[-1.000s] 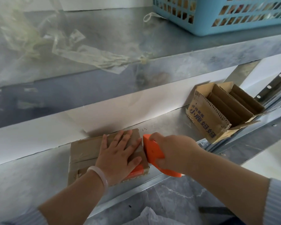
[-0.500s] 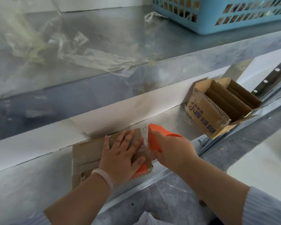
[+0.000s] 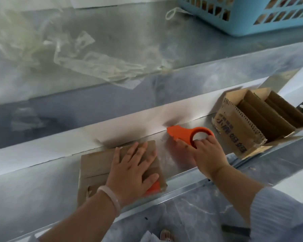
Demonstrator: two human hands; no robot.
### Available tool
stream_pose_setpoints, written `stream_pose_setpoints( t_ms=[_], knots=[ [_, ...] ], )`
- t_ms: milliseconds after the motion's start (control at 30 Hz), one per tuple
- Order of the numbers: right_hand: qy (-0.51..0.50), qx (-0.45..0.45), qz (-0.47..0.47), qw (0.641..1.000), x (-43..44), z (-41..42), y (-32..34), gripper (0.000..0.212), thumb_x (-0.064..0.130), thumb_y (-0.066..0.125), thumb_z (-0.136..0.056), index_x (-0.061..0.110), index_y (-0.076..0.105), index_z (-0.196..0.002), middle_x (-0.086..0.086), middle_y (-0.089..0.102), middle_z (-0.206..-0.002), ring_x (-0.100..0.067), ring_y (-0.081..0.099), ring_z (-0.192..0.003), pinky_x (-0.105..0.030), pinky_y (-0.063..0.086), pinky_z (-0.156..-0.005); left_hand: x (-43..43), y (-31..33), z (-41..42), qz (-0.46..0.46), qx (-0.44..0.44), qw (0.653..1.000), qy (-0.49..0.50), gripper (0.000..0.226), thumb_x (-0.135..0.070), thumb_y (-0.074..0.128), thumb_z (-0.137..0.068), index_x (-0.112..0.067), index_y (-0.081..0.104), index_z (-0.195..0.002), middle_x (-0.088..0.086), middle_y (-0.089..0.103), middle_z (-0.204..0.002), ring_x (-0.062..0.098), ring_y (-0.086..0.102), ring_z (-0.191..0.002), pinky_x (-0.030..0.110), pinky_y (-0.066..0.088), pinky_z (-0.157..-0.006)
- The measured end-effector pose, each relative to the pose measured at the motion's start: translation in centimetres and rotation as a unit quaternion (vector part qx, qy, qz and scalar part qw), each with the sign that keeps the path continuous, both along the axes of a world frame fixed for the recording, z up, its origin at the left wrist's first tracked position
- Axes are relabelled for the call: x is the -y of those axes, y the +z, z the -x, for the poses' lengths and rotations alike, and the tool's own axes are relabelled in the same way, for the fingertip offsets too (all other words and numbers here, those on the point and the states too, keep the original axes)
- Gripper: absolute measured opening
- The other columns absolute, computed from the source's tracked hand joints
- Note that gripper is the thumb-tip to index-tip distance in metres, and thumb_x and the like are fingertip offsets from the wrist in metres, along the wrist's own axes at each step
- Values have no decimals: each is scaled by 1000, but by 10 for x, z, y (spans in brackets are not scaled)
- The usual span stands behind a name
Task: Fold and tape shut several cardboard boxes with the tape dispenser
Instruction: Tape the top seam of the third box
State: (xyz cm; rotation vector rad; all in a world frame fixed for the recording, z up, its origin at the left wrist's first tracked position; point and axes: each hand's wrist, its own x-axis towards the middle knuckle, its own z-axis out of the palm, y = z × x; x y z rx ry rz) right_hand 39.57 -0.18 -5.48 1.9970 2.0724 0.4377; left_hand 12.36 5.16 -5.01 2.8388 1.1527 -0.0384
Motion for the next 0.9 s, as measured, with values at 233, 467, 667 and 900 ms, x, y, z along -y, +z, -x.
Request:
stream_pose_setpoints(
  t_ms=[233,467,667,900],
  knots=[
    [-9,-69,48,996,6,25,-40,75,23,52,-65,25,52,-141,-25,67,-108,-42,63,-102,-47,33,-98,0,-1,2,-16,-13,1000,0,63,-70,16,-94,-42,26,-150,-1,31,-157,25,30,-144,62,15,-108],
    [-25,-246,-39,968,21,33,-18,42,20,56,-75,25,67,-116,-5,66,-109,-28,64,-99,-42,52,-86,1,-2,3,-12,-15,1000,15,71,-71,14,-93,-32,25,-152,-3,28,-158,22,28,-145,59,13,-109],
    [-270,-702,28,658,3,72,6,14,32,55,-98,31,64,-109,6,61,-108,-13,56,-102,-31,45,-93,1,-4,3,1,4,999,32,83,-76,8,-91,-24,12,-155,-6,18,-161,16,14,-149,56,6,-114],
    [-374,-833,88,398,-18,101,-13,34,40,72,-83,9,72,-96,-17,72,-96,-28,66,-81,-42,55,-75,1,-4,3,2,8,999,35,83,-76,6,-90,-24,9,-154,-8,12,-161,15,11,-149,57,5,-114]
  ],
)
